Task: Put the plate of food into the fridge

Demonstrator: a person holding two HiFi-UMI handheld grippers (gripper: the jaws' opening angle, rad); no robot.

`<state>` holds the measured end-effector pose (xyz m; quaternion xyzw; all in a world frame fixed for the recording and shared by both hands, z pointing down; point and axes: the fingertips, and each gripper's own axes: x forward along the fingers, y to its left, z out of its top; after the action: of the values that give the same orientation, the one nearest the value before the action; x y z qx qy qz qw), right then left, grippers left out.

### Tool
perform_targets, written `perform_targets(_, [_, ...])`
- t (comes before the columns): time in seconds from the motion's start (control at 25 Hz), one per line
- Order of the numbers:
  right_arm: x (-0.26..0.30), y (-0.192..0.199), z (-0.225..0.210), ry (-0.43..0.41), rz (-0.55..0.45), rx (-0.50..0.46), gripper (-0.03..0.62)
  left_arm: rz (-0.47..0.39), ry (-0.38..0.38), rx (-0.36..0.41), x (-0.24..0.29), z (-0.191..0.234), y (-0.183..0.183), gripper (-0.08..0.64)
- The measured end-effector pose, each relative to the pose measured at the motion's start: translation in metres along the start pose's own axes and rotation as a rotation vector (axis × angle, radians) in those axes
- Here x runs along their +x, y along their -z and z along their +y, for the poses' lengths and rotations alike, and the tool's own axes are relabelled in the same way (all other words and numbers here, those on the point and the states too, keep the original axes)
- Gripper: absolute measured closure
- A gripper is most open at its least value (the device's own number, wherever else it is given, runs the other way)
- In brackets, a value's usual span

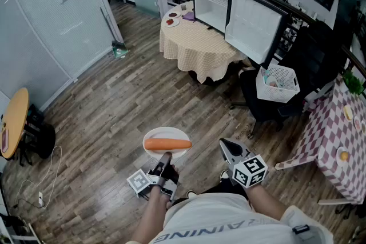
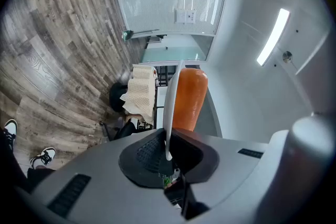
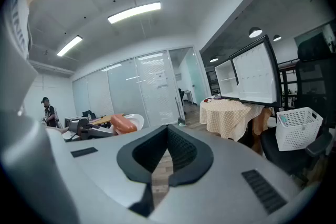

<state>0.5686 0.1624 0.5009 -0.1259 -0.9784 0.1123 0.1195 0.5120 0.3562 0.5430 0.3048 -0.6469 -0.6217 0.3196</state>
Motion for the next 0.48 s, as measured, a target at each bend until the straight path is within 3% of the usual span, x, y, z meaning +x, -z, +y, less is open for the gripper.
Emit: perform_targets(0.48, [-0.0068, 0.0030, 0.0074, 0.000, 0.005, 0.011, 0.571, 0.003, -0.002, -0.010, -0.0076, -0.0009, 0.0018, 0.532])
